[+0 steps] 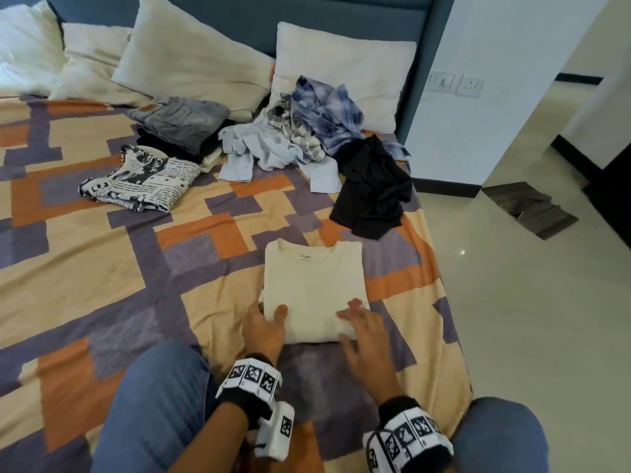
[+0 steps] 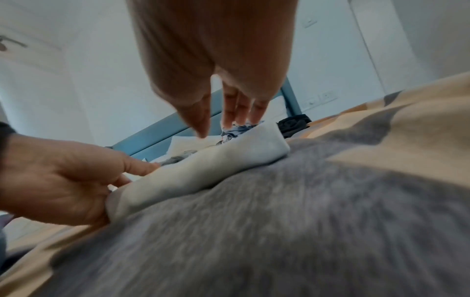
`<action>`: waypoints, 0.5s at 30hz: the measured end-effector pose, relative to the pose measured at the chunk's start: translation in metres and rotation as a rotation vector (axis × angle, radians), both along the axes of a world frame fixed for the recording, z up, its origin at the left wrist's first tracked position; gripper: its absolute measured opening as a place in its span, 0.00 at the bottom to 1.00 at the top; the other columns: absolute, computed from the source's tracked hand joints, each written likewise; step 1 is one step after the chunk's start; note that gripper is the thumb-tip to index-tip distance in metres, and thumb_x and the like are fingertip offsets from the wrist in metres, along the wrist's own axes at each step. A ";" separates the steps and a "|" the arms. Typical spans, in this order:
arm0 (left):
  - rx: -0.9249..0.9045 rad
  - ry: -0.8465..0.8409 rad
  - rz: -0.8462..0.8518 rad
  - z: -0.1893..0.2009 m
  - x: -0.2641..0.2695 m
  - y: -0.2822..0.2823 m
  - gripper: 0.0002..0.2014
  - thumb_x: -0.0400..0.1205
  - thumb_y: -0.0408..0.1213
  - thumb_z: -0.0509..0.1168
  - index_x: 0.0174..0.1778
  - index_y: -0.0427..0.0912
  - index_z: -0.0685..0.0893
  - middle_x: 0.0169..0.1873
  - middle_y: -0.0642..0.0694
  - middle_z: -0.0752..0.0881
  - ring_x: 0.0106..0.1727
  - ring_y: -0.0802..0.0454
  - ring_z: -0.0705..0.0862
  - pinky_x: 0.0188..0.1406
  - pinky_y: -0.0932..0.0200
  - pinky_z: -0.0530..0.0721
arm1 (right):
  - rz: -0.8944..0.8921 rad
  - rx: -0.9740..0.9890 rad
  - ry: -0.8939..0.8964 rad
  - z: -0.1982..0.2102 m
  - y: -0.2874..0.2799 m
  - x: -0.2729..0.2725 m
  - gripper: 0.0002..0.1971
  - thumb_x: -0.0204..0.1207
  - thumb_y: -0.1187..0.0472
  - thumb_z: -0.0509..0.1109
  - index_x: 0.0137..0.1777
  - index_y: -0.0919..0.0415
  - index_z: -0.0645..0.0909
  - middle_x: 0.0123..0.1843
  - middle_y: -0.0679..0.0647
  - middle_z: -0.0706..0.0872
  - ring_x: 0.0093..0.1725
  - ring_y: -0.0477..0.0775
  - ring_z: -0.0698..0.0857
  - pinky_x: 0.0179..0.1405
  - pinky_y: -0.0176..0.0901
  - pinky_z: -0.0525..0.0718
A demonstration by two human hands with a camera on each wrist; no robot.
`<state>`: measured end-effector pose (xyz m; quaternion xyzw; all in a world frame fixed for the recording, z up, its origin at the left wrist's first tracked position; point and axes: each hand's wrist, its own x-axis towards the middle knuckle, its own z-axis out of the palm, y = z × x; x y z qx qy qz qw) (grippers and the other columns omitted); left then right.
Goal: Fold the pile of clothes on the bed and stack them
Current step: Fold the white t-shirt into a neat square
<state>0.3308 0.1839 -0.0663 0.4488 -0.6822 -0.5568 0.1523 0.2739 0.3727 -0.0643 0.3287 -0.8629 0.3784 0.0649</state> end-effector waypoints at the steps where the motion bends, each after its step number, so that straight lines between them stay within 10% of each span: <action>1: -0.060 -0.094 0.021 0.011 -0.003 0.002 0.37 0.68 0.62 0.66 0.66 0.37 0.80 0.62 0.34 0.82 0.63 0.32 0.80 0.67 0.40 0.77 | -0.099 -0.027 -0.041 0.001 0.001 -0.007 0.17 0.76 0.52 0.61 0.64 0.50 0.79 0.62 0.53 0.84 0.64 0.55 0.77 0.67 0.46 0.71; 4: -0.120 -0.363 0.057 0.023 -0.008 0.001 0.27 0.79 0.54 0.66 0.68 0.39 0.79 0.69 0.31 0.74 0.71 0.29 0.70 0.72 0.39 0.66 | -0.361 0.003 -0.167 0.000 0.002 -0.027 0.19 0.80 0.50 0.61 0.61 0.64 0.81 0.53 0.61 0.85 0.53 0.65 0.81 0.54 0.57 0.79; 10: 0.014 -0.177 0.054 0.010 -0.006 0.002 0.20 0.83 0.49 0.65 0.61 0.36 0.84 0.56 0.37 0.87 0.59 0.34 0.82 0.61 0.48 0.80 | -0.436 -0.018 -0.434 -0.002 -0.011 -0.028 0.19 0.86 0.52 0.61 0.42 0.67 0.80 0.42 0.64 0.87 0.44 0.64 0.84 0.40 0.47 0.74; 15: -0.098 -0.159 0.055 0.011 -0.002 0.005 0.18 0.86 0.46 0.59 0.55 0.33 0.85 0.53 0.33 0.87 0.55 0.33 0.82 0.57 0.46 0.78 | -0.605 -0.034 -0.532 -0.010 -0.005 -0.015 0.23 0.89 0.54 0.55 0.49 0.72 0.84 0.46 0.65 0.88 0.48 0.65 0.85 0.43 0.45 0.76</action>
